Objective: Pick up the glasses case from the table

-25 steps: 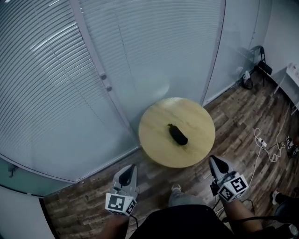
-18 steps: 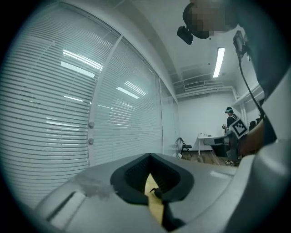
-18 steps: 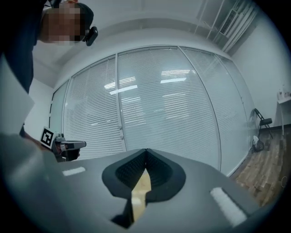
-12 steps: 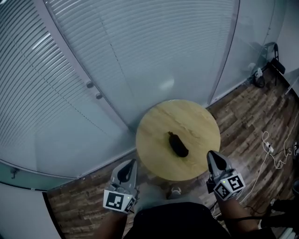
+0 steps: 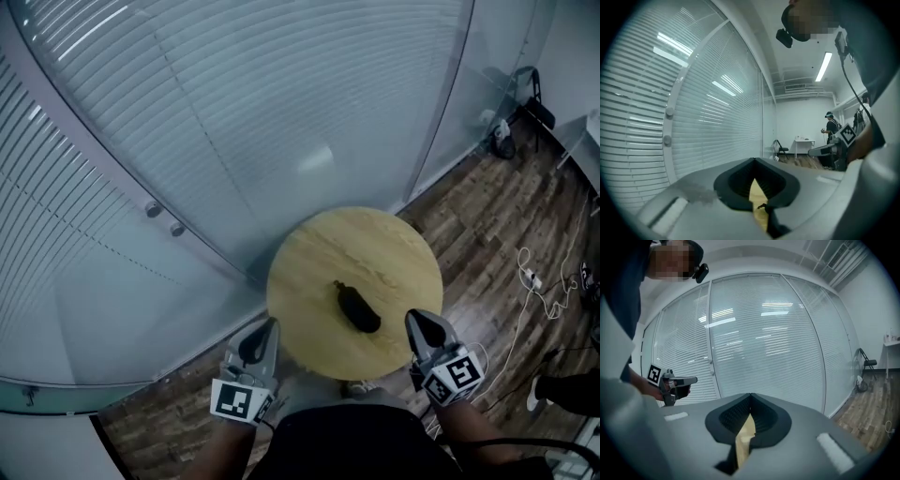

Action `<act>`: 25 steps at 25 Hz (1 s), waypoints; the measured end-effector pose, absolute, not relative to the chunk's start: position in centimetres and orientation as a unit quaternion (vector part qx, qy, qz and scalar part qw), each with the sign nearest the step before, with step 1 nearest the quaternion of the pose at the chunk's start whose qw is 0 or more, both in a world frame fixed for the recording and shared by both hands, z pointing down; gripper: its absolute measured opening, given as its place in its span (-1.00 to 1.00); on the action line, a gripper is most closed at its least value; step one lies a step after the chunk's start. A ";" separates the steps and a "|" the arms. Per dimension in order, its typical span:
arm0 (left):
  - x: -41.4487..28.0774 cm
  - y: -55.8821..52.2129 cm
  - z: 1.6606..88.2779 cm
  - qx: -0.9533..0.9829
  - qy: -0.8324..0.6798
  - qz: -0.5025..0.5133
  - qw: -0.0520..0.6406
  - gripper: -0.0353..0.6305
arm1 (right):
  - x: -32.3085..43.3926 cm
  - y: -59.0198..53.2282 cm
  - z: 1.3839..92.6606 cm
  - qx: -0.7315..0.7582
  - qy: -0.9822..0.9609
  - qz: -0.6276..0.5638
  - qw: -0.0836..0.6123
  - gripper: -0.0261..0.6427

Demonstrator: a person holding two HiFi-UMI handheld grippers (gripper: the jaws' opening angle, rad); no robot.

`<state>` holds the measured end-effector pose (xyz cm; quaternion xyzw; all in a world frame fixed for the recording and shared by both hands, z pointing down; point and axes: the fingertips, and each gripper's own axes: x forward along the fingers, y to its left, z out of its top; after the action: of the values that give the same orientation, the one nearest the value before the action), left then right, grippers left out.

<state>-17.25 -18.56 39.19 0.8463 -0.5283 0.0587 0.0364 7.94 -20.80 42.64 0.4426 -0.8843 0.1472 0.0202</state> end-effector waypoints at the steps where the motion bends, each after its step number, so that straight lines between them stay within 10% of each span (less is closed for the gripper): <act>1: -17.6 -19.7 39.7 0.851 -0.521 0.058 0.039 -0.88 | 7.4 -21.3 43.1 0.447 -0.882 0.145 0.028 -0.90; 11: -18.8 -25.4 44.3 0.873 -0.478 0.077 0.065 -0.88 | 4.6 -24.6 47.8 0.474 -0.863 0.141 0.103 -0.89; 15: -18.8 -26.4 46.7 0.868 -0.481 0.100 0.071 -0.88 | 4.6 -25.2 51.7 0.451 -0.869 0.139 0.144 -0.30; 25: -14.2 -30.5 49.4 0.868 -0.476 0.106 0.090 -0.88 | 5.2 -26.9 58.1 0.435 -0.865 0.166 0.186 0.02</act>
<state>-14.20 -30.51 49.41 0.8683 -0.4760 0.1064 0.0905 5.17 -26.92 58.07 0.4348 -0.8653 0.1662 0.1857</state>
